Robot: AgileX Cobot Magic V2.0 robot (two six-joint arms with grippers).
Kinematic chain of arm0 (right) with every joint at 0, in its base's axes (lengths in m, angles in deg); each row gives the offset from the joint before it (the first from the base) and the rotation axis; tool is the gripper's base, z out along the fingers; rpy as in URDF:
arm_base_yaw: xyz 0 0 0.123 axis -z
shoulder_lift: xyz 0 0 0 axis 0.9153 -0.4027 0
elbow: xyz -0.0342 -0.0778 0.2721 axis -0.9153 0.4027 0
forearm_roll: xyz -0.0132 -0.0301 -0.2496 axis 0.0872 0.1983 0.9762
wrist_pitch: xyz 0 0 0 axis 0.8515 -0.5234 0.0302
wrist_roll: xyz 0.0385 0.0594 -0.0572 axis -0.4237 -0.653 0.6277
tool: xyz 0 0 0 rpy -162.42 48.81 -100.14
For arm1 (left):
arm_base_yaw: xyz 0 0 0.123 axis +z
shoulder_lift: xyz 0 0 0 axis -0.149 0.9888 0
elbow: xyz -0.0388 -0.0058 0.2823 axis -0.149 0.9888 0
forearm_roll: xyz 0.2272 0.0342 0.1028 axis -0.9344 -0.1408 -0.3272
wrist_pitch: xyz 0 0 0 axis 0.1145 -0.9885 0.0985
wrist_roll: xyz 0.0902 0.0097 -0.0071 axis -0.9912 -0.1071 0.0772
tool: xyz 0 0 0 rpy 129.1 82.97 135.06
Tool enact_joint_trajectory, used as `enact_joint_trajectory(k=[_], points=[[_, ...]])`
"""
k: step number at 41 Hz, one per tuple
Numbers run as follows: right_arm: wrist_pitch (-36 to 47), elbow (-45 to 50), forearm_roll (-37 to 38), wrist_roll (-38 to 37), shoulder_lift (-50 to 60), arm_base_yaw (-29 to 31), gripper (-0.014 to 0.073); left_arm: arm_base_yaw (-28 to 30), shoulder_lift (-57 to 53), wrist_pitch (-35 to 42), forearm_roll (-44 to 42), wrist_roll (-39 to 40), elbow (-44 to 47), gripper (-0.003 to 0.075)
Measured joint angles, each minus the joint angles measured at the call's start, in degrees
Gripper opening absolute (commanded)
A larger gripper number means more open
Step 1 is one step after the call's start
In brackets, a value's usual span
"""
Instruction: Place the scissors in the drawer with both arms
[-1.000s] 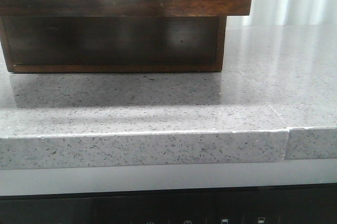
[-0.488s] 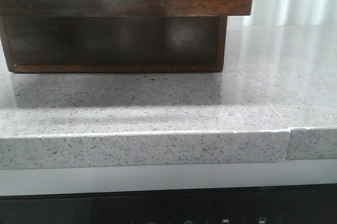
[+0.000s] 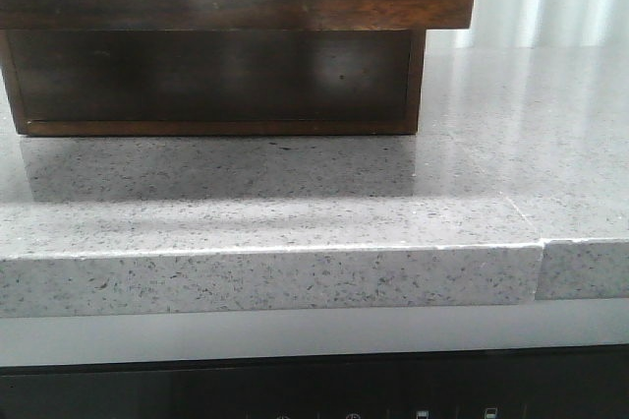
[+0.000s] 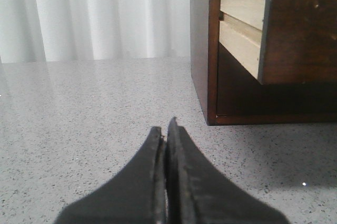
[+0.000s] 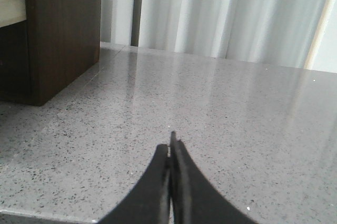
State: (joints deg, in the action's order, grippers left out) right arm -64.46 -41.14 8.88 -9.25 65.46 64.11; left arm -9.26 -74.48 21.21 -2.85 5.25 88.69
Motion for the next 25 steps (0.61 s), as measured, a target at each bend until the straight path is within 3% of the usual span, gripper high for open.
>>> enact_joint_trajectory(k=[25], points=[[1.4,0.0,-2.9,-3.9,0.0,0.0,-0.0117,0.0,0.0,0.0,0.0,0.0,0.0,-0.002]])
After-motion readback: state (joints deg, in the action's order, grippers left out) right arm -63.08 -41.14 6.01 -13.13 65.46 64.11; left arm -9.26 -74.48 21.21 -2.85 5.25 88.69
